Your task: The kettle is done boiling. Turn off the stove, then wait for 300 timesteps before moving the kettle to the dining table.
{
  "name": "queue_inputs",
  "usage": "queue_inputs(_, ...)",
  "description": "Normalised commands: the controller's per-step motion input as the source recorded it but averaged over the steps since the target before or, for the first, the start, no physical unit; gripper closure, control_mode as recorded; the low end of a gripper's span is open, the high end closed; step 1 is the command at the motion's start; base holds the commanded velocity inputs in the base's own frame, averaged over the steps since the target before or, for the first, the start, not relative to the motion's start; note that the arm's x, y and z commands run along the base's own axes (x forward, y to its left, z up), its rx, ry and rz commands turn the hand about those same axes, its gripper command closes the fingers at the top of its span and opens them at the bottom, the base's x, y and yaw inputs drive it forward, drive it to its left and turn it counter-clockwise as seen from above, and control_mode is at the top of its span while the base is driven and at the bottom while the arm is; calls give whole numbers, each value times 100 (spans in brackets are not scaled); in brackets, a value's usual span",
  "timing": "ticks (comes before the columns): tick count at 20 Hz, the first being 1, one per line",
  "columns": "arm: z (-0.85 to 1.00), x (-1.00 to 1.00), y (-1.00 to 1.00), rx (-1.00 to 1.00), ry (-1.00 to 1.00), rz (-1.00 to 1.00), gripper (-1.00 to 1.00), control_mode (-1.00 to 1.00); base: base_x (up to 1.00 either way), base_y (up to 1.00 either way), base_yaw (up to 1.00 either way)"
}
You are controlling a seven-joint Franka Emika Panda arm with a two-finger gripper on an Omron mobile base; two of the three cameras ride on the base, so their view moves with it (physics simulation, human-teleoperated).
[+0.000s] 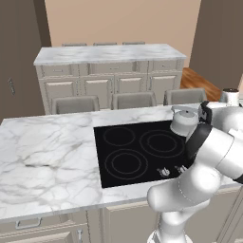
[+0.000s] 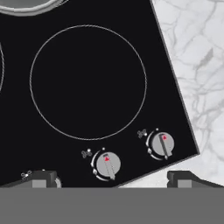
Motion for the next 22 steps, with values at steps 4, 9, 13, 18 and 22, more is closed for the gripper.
queue_inputs(4,32,33,11,-9,0,4,-100,-100,0,0,0)
queue_inputs(9,27,28,10,-8,0,8,-100,-100,0,0,0)
queue_inputs(13,15,30,10,-7,0,9,-100,-100,0,0,0)
queue_inputs(18,11,36,11,-5,0,10,-100,-100,0,0,0)
queue_inputs(22,22,33,10,-7,-4,10,-100,-100,0,0,0)
